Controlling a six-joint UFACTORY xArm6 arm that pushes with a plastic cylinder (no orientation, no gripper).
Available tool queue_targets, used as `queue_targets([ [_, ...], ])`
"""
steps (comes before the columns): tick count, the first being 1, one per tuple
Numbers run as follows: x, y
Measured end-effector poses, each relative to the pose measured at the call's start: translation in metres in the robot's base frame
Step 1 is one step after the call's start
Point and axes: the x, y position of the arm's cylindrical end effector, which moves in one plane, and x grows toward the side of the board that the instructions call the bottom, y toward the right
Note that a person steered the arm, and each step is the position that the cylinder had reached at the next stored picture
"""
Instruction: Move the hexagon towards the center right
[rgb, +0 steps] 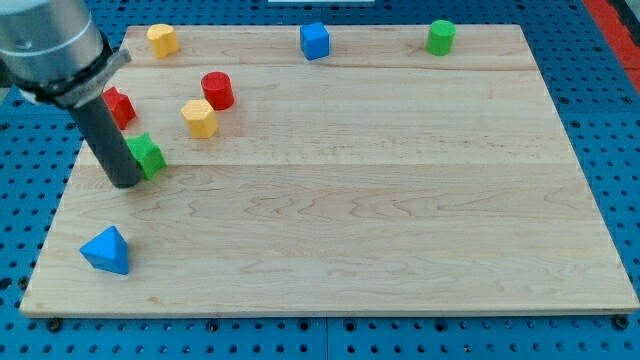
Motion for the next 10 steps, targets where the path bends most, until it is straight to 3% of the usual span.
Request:
queue_targets([
  [1,-0.003,-0.016],
  [2,-0.025,-0.080],
  [7,-0.051,-0.079],
  [9,-0.076,-0.065],
  [10,-0.088,-0.029],
])
